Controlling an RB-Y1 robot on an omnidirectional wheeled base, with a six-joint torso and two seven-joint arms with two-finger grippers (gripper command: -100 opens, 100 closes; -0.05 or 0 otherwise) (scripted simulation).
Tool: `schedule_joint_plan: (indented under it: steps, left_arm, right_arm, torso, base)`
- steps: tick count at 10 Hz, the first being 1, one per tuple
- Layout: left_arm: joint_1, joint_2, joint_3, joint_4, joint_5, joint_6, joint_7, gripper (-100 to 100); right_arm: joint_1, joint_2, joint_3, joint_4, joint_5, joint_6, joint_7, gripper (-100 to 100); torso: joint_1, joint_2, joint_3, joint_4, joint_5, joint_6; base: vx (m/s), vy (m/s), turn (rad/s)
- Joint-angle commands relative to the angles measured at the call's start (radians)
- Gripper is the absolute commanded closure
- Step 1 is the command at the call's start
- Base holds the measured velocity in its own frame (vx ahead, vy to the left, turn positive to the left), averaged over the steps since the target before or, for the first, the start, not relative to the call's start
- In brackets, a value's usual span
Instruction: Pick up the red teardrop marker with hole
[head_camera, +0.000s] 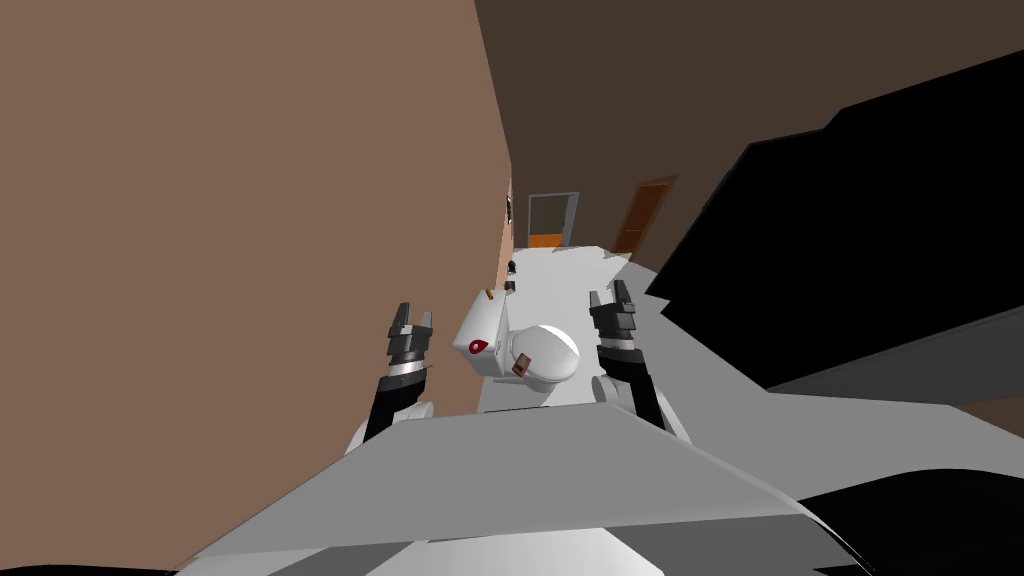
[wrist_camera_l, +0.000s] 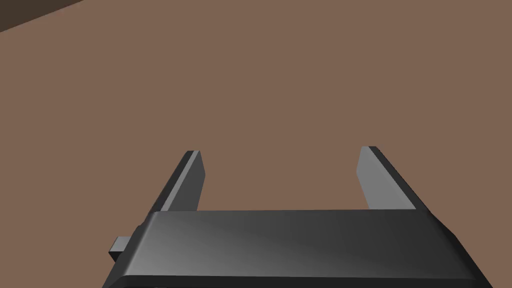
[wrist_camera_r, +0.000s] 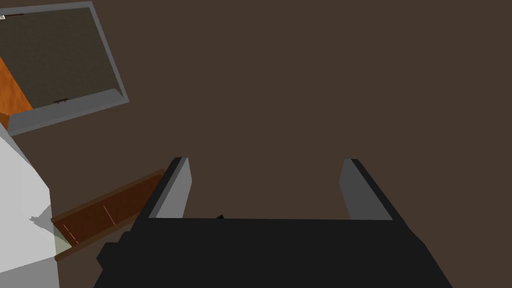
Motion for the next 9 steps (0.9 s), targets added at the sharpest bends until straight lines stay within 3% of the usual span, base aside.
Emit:
schedule_joint_plan:
  steps: [1,5,8,9]
  left_arm:
    - [0.007,0.043,-0.003,-0.011,0.004,0.032,-0.005,-100]
    - [0.031,0.109,-0.016,-0.045,0.015,0.133,-0.019,-100]
    - [0.038,0.122,-0.020,-0.056,0.018,0.186,-0.023,-100]
    - [0.045,0.134,-0.025,-0.068,0.022,0.228,-0.027,-100]
  right_arm:
    - [0.000,0.000,0.000,0.000,0.000,0.000,0.000,0]
    - [0.000,0.000,0.000,0.000,0.000,0.000,0.000,0]
    - [0.000,0.000,0.000,0.000,0.000,0.000,0.000,0]
    - [0.000,0.000,0.000,0.000,0.000,0.000,0.000,0]
  torso:
    - [0.000,0.000,0.000,0.000,0.000,0.000]
    - [0.000,0.002,0.001,0.001,0.000,0.000]
    - [0.000,0.002,0.001,0.000,0.000,0.000]
    - [0.000,0.002,0.001,0.000,0.000,0.000]
  base:
    - [-0.013,-0.007,-0.091]
    - [-0.032,-0.003,-0.109]
    - [-0.026,-0.004,-0.054]
    - [-0.023,-0.008,-0.101]
